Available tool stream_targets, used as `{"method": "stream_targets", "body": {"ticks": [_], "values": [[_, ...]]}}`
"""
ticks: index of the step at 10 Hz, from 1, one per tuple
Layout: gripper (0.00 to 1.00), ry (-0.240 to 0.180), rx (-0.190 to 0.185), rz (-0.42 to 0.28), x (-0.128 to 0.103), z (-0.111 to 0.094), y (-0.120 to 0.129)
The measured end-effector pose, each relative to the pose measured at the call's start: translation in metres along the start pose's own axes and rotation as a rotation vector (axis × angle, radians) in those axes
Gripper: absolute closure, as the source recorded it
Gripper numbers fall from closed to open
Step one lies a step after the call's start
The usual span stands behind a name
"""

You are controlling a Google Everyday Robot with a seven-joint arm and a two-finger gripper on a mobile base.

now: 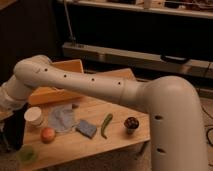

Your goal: Place fork in plastic cup

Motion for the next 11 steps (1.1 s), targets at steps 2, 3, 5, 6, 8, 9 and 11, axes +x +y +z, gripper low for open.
{"method": "stream_targets", "body": {"ticks": [2,3,5,6,8,9,11], "values": [[1.00,-0.004,-0.004,0.011,0.017,-0.002,-0.003],[1.00,-0.001,-0.007,0.014,0.023,0.000,0.001],[1.00,0.012,-0.006,0.019,0.034,0.000,0.008],[1.00,0.022,-0.002,0.024,0.040,-0.001,0.010],[1.00,0.036,0.001,0.029,0.048,-0.001,0.013],[1.00,0.042,0.001,0.031,0.052,0.000,0.014],[1.00,0.050,-0.006,0.033,0.059,0.005,0.017]]}}
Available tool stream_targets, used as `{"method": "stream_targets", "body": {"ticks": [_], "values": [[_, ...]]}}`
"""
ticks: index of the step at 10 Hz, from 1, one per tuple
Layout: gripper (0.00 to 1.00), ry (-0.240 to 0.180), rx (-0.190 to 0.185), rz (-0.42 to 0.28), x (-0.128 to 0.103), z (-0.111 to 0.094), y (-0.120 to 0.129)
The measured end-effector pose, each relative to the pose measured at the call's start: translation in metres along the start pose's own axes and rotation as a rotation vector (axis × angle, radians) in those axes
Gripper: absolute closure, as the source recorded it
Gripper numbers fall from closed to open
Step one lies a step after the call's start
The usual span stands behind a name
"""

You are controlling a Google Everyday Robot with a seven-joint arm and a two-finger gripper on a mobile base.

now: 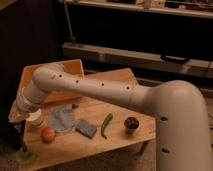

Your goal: Place fork in plastic cup

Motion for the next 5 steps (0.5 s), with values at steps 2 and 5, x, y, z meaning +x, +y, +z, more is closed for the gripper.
{"method": "stream_targets", "body": {"ticks": [2,5], "values": [[1.00,0.014,-0.014,0.002,0.008,0.010,0.005],[1.00,0.029,-0.032,0.001,0.014,0.021,0.012]]}}
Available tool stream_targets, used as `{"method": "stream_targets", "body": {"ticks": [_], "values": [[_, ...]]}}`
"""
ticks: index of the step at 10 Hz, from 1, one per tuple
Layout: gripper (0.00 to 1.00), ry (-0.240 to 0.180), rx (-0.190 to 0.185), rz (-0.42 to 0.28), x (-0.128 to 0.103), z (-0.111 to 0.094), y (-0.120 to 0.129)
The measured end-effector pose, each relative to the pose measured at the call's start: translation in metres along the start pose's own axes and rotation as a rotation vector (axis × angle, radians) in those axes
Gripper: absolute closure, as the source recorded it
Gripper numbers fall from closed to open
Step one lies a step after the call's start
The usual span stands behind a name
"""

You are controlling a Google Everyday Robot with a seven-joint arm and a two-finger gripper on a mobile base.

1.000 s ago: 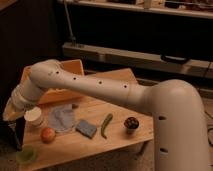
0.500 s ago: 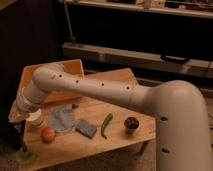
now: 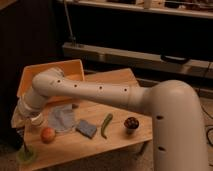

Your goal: Place fork in plastic cup

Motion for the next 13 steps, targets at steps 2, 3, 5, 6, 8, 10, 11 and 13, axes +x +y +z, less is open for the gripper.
{"method": "stream_targets", "body": {"ticks": [2,3,5,6,8,10,11,13], "values": [[1.00,0.009,-0.013,-0.001,0.002,0.009,0.006],[1.00,0.015,-0.020,-0.001,0.005,0.016,0.010],[1.00,0.023,-0.029,-0.003,0.010,0.025,0.014],[1.00,0.026,-0.034,-0.004,0.012,0.029,0.017],[1.00,0.031,-0.048,-0.011,0.013,0.038,0.021],[1.00,0.038,-0.059,-0.016,0.014,0.045,0.026],[0.97,0.042,-0.064,-0.017,0.014,0.047,0.027],[0.76,0.051,-0.073,-0.016,0.015,0.051,0.029]]}}
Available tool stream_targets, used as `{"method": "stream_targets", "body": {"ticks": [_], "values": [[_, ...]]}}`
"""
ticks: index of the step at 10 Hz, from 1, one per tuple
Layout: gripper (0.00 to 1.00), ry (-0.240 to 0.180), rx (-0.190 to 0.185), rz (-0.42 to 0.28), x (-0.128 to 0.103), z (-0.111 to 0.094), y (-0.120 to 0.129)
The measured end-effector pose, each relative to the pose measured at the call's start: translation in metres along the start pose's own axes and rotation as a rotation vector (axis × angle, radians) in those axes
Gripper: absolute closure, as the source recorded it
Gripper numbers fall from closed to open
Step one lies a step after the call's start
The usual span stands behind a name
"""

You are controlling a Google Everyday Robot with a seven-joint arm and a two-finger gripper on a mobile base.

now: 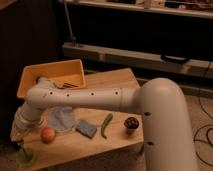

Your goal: Place fork in plastic cup

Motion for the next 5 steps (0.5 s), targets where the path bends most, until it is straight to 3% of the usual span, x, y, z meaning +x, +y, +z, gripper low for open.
{"method": "stream_targets", "body": {"ticks": [5], "values": [[0.28,-0.011,0.018,0.030,-0.0009,-0.0060,-0.0056]]}}
